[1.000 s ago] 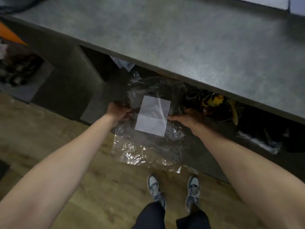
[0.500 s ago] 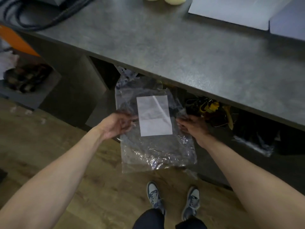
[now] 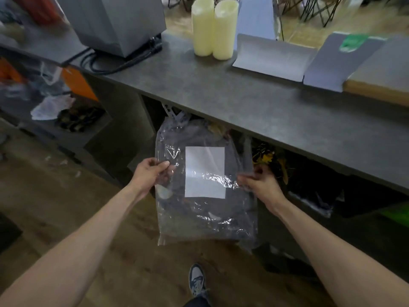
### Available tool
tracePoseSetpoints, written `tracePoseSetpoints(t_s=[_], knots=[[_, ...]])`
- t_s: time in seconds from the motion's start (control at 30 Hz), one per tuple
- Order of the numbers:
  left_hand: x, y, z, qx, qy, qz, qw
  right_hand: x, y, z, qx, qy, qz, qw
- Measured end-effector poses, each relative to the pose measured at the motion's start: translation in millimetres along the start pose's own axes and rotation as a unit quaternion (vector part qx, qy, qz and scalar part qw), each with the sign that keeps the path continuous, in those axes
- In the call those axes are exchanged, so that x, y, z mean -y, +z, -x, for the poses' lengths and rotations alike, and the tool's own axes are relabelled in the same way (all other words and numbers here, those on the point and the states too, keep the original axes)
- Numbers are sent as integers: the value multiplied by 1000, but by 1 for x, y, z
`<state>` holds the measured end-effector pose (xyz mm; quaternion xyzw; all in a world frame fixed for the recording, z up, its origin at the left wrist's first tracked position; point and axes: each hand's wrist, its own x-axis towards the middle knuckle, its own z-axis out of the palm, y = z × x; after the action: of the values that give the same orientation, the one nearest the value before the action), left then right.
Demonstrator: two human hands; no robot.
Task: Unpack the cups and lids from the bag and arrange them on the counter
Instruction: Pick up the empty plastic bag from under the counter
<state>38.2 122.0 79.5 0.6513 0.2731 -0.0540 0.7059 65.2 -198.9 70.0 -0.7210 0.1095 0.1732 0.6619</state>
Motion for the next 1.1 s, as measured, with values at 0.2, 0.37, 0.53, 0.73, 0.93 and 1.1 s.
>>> tracePoseSetpoints(t_s=[0.2,0.37,0.53,0.73,0.93,1.1], knots=[[12,22,85,-24,122,-42,991,13,-45,66,45,-113,74,990],[-2,25,155,110,131,-86,981,35,-83,115,93,-102,98,986],[-30,20,193,118,150,-248,950,57,-116,152,102,-105,103,984],[-70,29,208,81,321,-398,855,82,-124,186,22,-194,341,920],[-91,58,226,105,377,-274,878,115,-115,202,15,-193,538,821],[-123,89,243,159,420,-283,847,138,-97,230,143,-154,439,874]])
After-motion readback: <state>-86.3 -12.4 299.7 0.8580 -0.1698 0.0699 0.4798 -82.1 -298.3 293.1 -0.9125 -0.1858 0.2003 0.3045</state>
